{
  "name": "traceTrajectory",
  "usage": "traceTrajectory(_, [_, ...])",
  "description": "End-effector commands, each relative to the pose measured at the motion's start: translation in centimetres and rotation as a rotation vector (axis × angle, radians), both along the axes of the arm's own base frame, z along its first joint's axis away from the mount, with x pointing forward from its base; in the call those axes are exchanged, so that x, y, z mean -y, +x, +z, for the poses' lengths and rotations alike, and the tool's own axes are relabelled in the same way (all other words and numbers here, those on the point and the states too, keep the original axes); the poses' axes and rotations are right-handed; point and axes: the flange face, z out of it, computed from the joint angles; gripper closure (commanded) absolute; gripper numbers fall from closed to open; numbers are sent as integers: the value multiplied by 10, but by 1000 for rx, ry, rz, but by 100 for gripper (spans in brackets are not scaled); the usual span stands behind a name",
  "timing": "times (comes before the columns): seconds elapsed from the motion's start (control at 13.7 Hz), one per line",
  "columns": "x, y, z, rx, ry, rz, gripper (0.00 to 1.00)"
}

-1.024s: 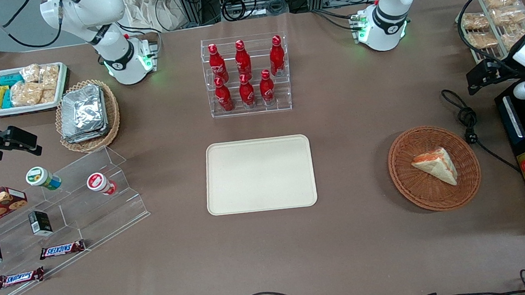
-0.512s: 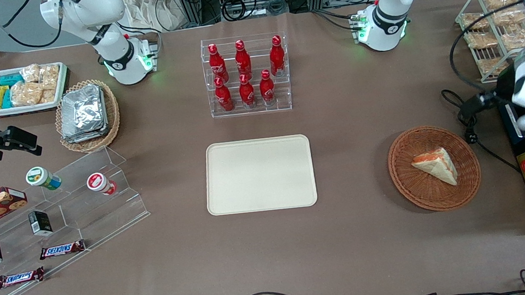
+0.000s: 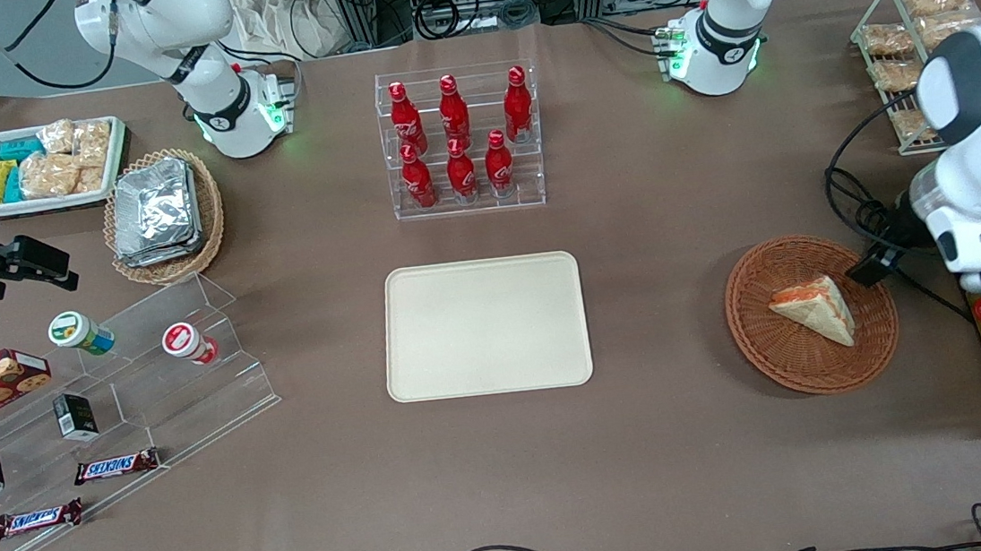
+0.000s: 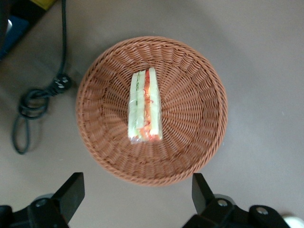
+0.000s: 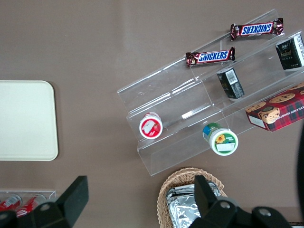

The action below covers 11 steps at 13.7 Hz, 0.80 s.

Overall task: Place sandwich from basket to tray
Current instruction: 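Move the left gripper down over the sandwich in the wicker basket, then lower the open left gripper around the sandwich and close it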

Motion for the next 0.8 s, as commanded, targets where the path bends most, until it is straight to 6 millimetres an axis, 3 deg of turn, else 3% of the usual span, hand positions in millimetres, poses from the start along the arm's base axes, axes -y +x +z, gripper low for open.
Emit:
traceTrajectory(0.0, [-11,-14,-49,30,-7,101,0])
traceTrajectory(0.15, [-25,-24,-78,52,-4,125,0])
traceTrajectory(0.29, [-26,-29,-102,70,-6,124,0])
traceTrajectory(0.73, [-20,-22,-137,79,-13,120,0])
